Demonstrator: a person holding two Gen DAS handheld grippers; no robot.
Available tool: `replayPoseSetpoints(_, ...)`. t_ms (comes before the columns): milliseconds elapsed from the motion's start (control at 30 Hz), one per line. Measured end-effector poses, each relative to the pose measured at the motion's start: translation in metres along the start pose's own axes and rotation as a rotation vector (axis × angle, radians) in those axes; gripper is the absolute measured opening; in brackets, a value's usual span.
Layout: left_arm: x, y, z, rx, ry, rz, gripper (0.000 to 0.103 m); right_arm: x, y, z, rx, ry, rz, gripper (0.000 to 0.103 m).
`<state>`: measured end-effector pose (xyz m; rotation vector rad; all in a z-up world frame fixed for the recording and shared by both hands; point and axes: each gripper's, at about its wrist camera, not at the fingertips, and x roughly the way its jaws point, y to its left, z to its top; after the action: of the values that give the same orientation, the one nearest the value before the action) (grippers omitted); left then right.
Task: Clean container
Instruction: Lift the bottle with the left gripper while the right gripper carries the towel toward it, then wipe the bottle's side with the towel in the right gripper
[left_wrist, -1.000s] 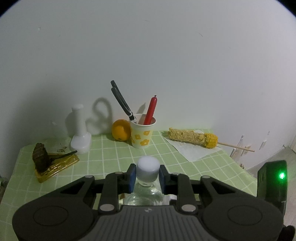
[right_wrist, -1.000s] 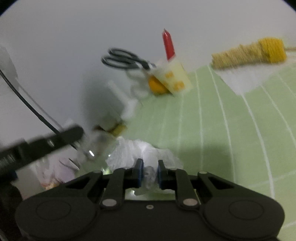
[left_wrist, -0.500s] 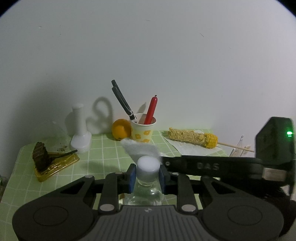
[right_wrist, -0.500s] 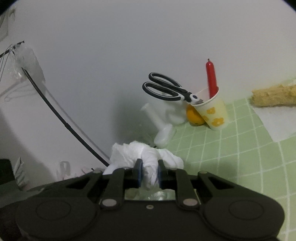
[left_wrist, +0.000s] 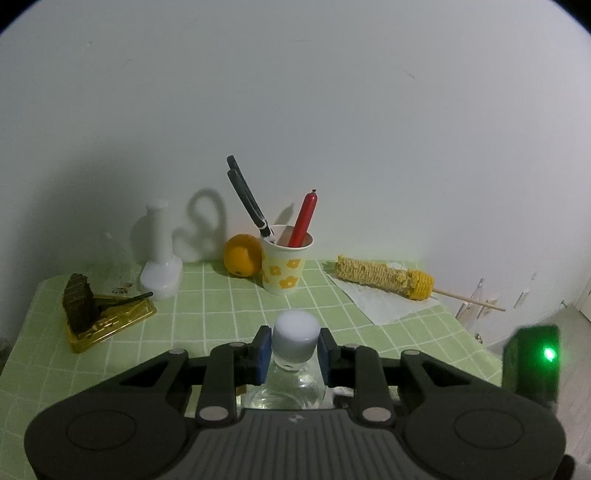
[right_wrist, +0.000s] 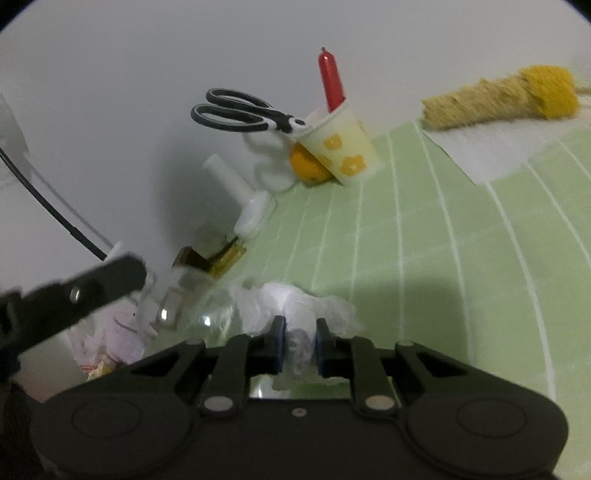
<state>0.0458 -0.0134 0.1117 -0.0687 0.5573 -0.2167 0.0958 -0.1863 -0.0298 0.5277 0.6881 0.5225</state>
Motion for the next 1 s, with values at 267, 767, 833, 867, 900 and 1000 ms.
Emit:
replayPoseSetpoints(267,-0.001,-0.001,-0.002,-0.001,-0.007,0.001,0.028,-0.011,-0.007,-0.026,0.102,0.032,0.098,0.017)
replayPoseSetpoints(767,-0.002,0.001,-0.002,0.002,-0.011,0.011,0.028,-0.009,0.003,-0.029,0.170,0.084,0.246,0.017)
replayPoseSetpoints(833,-0.001,0.001,-0.002,0.002,-0.011,0.013,0.028,-0.011,0.006,-0.028,0.172,0.075,0.278,0.017)
replayPoseSetpoints(867,-0.001,0.001,-0.002,0.003,-0.011,0.015,0.028,-0.012,0.008,-0.026,0.173,0.067,0.292,0.017)
replayPoseSetpoints(900,-0.001,0.001,-0.002,0.005,-0.012,0.016,0.028,-0.014,0.011,-0.025,0.173,0.056,0.307,0.017)
replayPoseSetpoints(1000,-0.001,0.002,-0.001,0.003,-0.012,0.020,0.028,-0.018,0.020,-0.020,0.149,0.022,0.346,0.017)
